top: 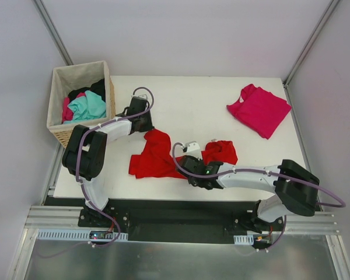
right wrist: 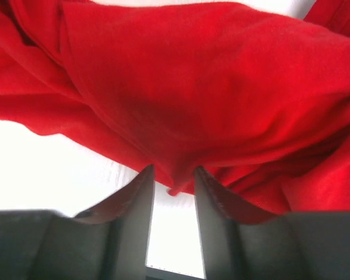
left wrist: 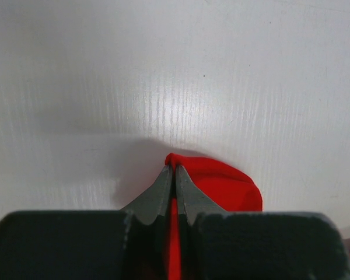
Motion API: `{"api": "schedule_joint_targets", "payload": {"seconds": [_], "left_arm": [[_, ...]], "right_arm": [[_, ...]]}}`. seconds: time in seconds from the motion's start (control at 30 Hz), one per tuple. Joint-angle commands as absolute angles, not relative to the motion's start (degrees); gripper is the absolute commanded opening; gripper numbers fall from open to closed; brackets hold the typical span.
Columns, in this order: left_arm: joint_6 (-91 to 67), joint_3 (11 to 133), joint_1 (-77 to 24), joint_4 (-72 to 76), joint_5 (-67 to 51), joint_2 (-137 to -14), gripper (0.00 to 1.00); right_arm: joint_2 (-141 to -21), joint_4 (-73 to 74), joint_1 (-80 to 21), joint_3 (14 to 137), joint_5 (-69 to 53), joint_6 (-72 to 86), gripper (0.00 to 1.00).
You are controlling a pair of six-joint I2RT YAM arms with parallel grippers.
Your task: Fold and stack the t-shirts
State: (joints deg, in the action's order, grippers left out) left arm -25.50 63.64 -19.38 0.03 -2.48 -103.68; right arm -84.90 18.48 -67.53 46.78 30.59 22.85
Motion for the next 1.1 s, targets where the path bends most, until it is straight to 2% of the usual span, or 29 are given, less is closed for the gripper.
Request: {"api": "schedule_joint_targets", "payload": {"seconds": [0.0, 0.2, 0.47, 0.57, 0.63, 0.93, 1.07], "left_arm": [[-25.31, 62.93, -18.63, -0.18, -1.67, -101.69, 0.00], [-25.31, 62.75, -18.63, -0.18, -1.50, -101.60, 0.00], [-25.14, 62.40, -18.54, -0.18, -0.97, -101.60, 0.00], [-25.14, 62.23, -18.54, -0.18, -0.97, -101.60, 0.00], [-25.14, 62.23, -18.54, -0.18, -0.79, -101.60, 0.00], [-25.14, 61.88, -18.54, 1.32, -0.44, -100.29, 0.00], [-24.61, 62.49, -18.54, 0.44, -0.26, -95.73, 0.00]], "right_arm": [[-85.87, 17.66, -67.15, 49.04, 30.50, 22.59, 0.33], [-86.13, 17.84, -67.15, 48.61, 30.67, 23.03, 0.22], [-85.96, 17.14, -66.71, 46.67, 31.11, 23.82, 0.16], [-86.22, 16.61, -66.45, 46.06, 30.85, 23.99, 0.10], [-86.22, 16.26, -66.36, 45.62, 30.76, 24.17, 0.01], [-83.15, 16.52, -66.01, 44.73, 32.52, 23.30, 0.01], [-79.63, 21.17, -66.01, 51.56, 36.63, 19.43, 0.01]]}}
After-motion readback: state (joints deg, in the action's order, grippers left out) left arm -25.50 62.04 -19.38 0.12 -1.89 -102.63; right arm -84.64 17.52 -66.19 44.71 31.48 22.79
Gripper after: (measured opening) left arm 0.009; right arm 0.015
